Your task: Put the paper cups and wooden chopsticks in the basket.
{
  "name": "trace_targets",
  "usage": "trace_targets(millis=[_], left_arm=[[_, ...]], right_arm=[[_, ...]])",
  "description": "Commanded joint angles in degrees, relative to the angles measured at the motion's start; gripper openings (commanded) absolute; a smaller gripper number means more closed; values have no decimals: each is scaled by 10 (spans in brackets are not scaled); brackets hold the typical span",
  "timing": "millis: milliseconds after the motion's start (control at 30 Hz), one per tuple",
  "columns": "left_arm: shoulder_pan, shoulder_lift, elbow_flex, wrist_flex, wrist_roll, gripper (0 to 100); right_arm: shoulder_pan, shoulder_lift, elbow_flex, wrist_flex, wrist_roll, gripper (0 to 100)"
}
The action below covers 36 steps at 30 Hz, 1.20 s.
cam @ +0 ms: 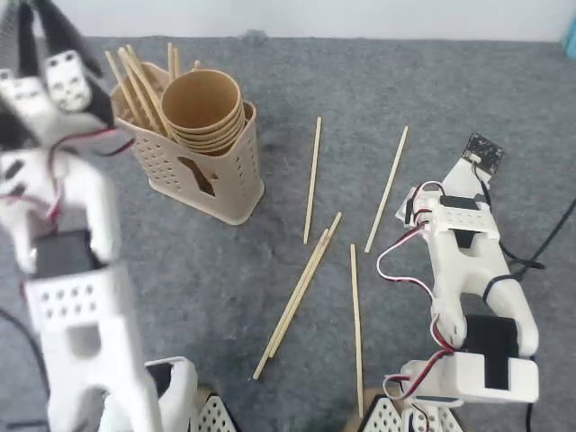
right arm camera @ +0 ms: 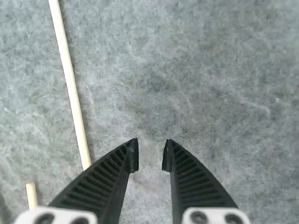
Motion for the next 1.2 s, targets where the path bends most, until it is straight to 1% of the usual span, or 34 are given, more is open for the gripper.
trace_targets(millis=[0,100,300,367,433,533,600,700,767,833,900,1033,1100,1167], left_arm=[[-4,105,2,-55,7,13],[-7,175,6,-79,7,13],[-8,258,7,-79,7,13],[-8,263,7,-64,7,45],[-9,250,3,-21,6,126],[-13,199,3,54,7,261],[-18,147,4,109,5,303],[-19,58,7,184,4,305],[-33,0,7,242,7,305],[-57,-55,14,306,7,305],[-100,-108,37,353,7,305],[-192,-198,152,367,8,305],[-222,-221,226,367,9,305],[-242,-222,312,342,9,305]], right_arm=[[-5,-5,-14,-5,7,94],[-5,-5,-14,-5,7,94],[-5,-5,-14,-7,7,94],[-6,-5,-14,-8,7,94],[-6,-5,-14,-8,7,94],[-6,-5,-14,-8,7,94],[-6,-5,-14,-9,7,94],[-6,-5,-14,-9,7,94],[-6,-5,-14,-9,7,94],[-6,-5,-14,-7,7,94],[-6,-5,-14,-5,7,94],[-8,-5,-14,-4,7,94],[-17,-5,-13,2,8,94],[-28,-8,-14,32,8,97]])
